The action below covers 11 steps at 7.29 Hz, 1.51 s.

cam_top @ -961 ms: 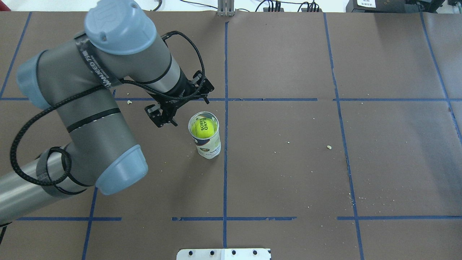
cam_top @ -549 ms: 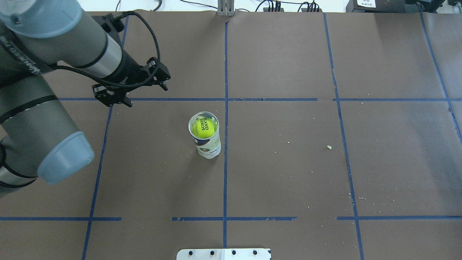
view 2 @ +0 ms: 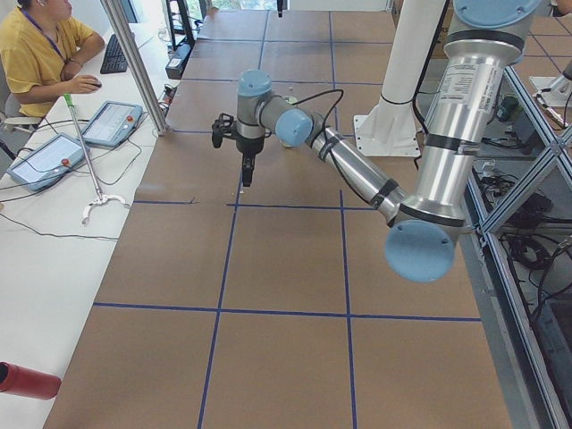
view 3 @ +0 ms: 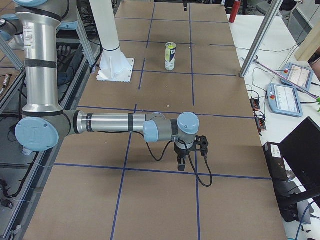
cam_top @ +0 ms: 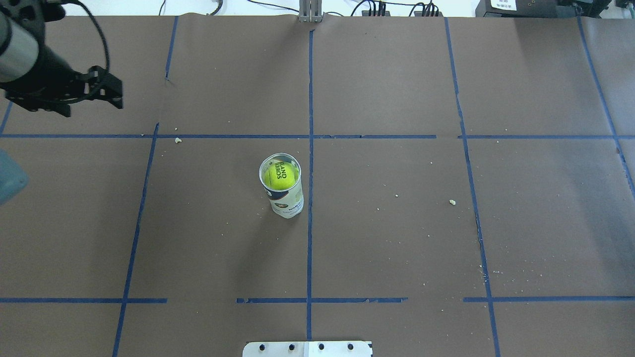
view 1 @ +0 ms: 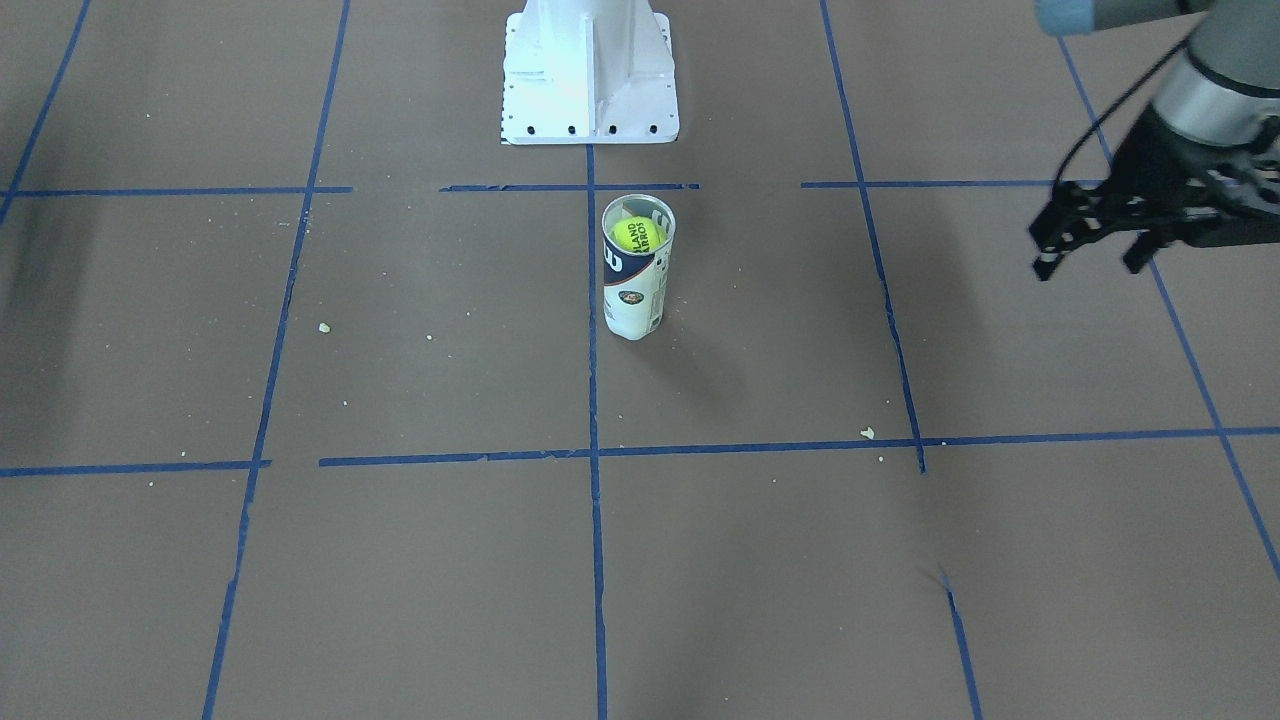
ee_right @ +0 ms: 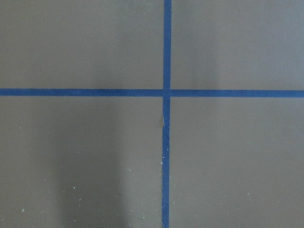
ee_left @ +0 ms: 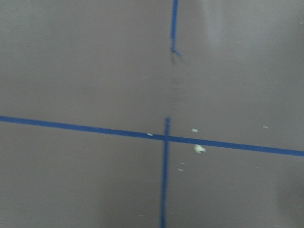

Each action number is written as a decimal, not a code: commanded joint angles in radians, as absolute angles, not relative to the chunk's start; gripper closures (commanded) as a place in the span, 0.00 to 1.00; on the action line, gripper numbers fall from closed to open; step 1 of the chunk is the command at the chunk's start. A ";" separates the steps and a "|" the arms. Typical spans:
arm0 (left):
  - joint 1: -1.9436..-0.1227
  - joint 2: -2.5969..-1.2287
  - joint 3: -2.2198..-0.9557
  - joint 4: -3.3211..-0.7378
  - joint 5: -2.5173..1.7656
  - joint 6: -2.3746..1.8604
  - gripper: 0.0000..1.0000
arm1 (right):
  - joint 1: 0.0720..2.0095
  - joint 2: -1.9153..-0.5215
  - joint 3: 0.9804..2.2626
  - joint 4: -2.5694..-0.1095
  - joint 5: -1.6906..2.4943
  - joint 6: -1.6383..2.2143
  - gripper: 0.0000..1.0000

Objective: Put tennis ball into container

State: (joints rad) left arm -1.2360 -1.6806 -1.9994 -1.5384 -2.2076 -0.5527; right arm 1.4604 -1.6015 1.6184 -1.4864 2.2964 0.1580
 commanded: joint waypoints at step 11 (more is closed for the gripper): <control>-1.640 -1.568 -1.638 -1.477 -2.325 0.104 0.00 | 1.460 -1.603 1.618 -1.486 2.296 0.158 0.00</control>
State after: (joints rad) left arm -1.6478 -1.5564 -1.6488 -1.4724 -2.3237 0.1043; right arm 1.4603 -1.6018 1.6184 -1.4864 2.2964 0.1580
